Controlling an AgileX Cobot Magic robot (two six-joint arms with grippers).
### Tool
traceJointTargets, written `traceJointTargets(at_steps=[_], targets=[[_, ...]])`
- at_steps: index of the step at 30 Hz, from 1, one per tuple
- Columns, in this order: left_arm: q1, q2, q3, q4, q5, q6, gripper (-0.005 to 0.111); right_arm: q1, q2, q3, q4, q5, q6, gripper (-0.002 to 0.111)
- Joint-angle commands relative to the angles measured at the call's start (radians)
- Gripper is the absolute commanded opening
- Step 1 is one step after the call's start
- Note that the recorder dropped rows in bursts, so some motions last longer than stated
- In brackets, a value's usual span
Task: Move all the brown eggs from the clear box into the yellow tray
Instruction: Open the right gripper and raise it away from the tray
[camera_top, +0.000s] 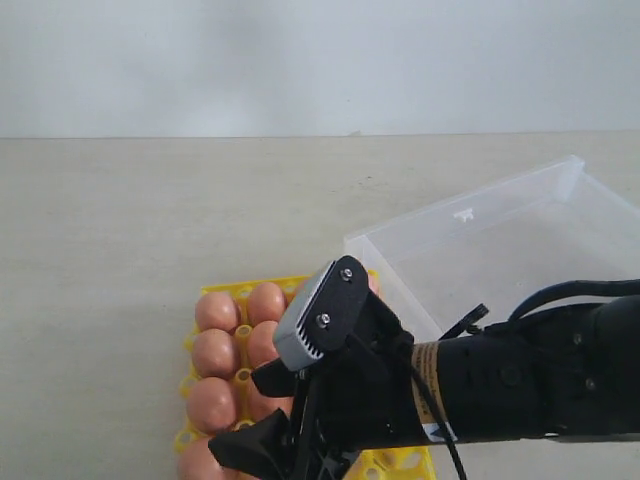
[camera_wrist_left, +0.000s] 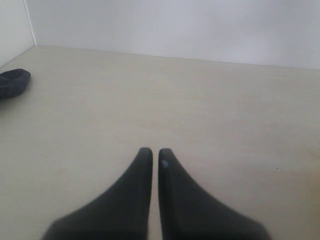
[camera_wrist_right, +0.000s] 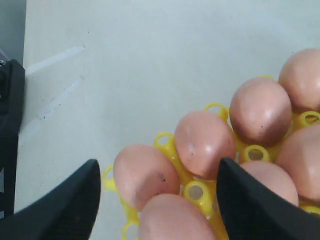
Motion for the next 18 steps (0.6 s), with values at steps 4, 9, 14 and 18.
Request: traceJointTargets(at_steps=[4,9,14,18], targets=[[-0.003,-0.003,0.004,0.0,-0.004,0.004,0.004,0.0,-0.155,-0.022,0.138,0.003,-0.111,0.056],[-0.003,-0.003,0.004,0.0,-0.004,0.004,0.004,0.0,-0.336,-0.101,0.35,0.194,-0.356,0.015],[-0.003,-0.003,0.004,0.0,-0.004,0.004,0.004,-0.002,-0.471,-0.233,0.535,0.513,-0.821,0.0],[-0.003,-0.003,0.004,0.0,-0.004,0.004,0.004,-0.06,-0.493,-0.357,0.553,0.744,-1.016,0.0]])
